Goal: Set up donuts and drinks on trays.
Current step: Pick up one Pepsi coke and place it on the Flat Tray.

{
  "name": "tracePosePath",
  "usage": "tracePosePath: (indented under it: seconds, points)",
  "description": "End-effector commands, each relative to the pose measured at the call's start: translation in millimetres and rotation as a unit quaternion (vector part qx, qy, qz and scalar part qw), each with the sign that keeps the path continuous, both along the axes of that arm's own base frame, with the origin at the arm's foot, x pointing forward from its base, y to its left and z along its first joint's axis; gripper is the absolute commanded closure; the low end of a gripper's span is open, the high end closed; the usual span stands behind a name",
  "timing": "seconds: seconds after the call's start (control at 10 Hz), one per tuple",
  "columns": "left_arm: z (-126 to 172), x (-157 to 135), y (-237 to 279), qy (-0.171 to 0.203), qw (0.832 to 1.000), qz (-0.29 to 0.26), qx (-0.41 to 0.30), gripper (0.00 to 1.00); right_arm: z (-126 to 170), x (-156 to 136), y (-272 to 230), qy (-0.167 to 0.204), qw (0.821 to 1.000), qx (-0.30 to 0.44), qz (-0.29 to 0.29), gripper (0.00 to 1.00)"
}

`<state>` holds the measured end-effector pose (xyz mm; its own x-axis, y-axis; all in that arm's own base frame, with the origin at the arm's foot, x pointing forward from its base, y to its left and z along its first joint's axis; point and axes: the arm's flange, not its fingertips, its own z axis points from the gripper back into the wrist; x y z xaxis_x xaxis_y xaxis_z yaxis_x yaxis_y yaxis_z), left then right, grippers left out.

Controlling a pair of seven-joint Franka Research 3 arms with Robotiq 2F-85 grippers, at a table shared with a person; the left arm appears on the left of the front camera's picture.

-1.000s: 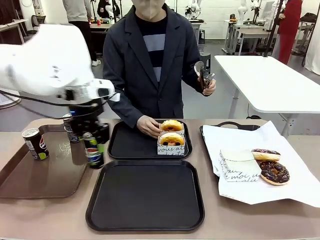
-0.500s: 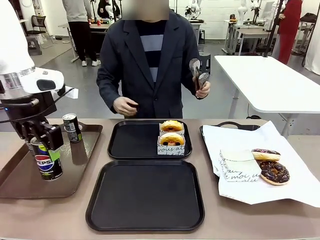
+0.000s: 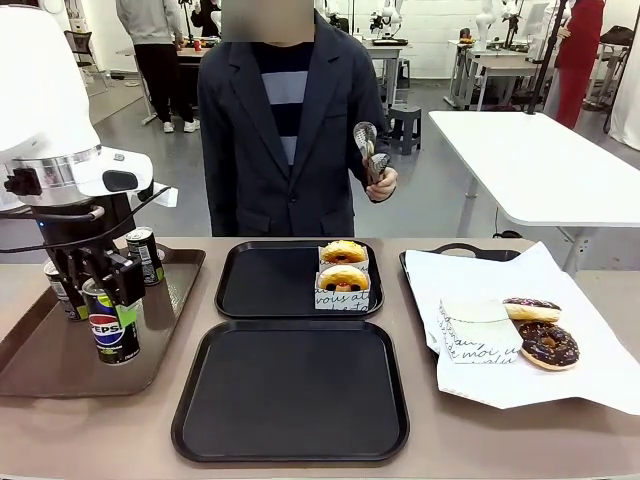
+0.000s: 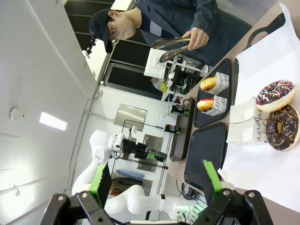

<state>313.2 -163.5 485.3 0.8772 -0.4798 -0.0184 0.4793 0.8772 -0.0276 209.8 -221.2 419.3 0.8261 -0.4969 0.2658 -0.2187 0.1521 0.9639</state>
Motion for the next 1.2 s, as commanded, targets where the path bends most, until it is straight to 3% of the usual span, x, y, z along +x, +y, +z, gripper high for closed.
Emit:
tracePosePath:
  seconds: [0.0,0.3,0.7,1.1]
  points:
    - [-1.0,-0.2,0.2,0.001,1.000,0.000,0.000,0.42,1.2,2.6,-0.4,-0.014,1.000,0.005,-0.005,0.00]
    - [11.0,83.8,-43.4,-0.004,1.000,0.012,0.000,0.42,1.2,2.6,-0.4,-0.014,1.000,0.005,-0.005,0.00]
    - [-6.1,179.4,-78.6,-0.084,0.995,0.049,0.004,0.42,1.2,2.6,-0.4,-0.014,1.000,0.005,-0.005,0.00]
    - [-60.4,207.7,-122.9,-0.132,0.990,0.046,0.000,0.42,1.2,2.6,-0.4,-0.014,1.000,0.005,-0.005,0.00]
